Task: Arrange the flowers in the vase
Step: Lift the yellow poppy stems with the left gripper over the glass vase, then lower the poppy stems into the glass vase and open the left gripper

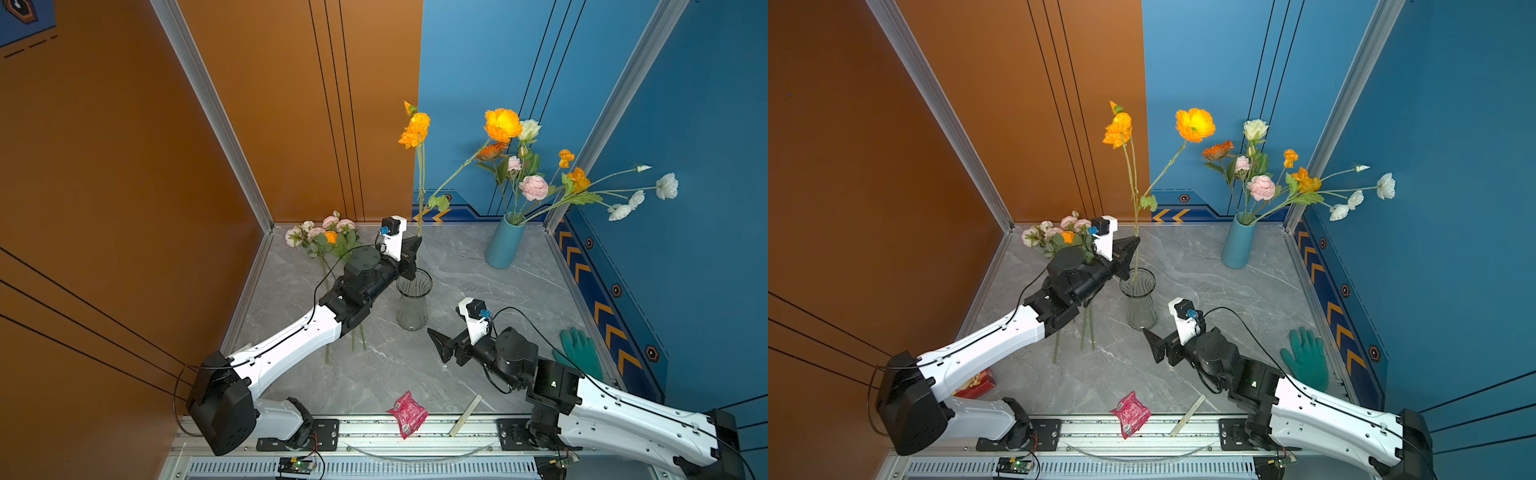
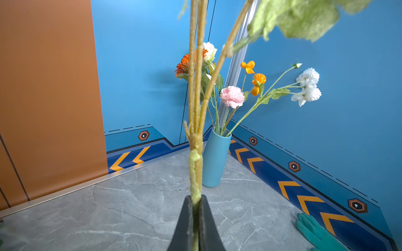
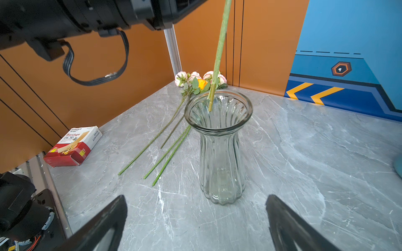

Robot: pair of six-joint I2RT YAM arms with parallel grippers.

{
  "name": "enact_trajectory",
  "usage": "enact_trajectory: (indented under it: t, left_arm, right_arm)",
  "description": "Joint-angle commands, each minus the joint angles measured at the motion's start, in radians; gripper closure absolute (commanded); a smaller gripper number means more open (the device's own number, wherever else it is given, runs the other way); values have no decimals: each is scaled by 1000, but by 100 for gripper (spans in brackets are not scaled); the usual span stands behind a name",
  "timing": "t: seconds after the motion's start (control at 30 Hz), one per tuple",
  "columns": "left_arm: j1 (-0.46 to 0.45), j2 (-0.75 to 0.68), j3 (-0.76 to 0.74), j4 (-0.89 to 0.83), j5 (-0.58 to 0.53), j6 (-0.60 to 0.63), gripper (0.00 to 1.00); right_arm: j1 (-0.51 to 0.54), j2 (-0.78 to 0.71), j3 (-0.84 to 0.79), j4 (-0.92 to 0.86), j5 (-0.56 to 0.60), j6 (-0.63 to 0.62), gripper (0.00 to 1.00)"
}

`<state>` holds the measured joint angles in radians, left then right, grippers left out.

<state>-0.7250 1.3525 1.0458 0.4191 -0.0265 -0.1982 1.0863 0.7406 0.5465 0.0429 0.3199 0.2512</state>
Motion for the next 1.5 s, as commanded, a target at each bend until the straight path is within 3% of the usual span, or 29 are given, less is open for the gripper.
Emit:
enact_trajectory:
  t: [0.0, 0.7, 1.17, 1.47]
  left_arm:
    - [-27, 9, -67, 44, -27, 37, 100]
    - [-76, 27, -257, 113, -85, 44, 100]
    - [-77, -9, -314, 113, -96, 41, 82]
    - [-80, -32, -336, 112, -93, 32, 78]
  right_arm:
    - [-5, -14, -17, -35, 32, 23, 0]
    - [-17, 68, -27, 18, 4, 28, 0]
    - [-23, 117, -32, 61, -15, 33, 0]
    - [-24, 120, -55, 79, -17, 45, 0]
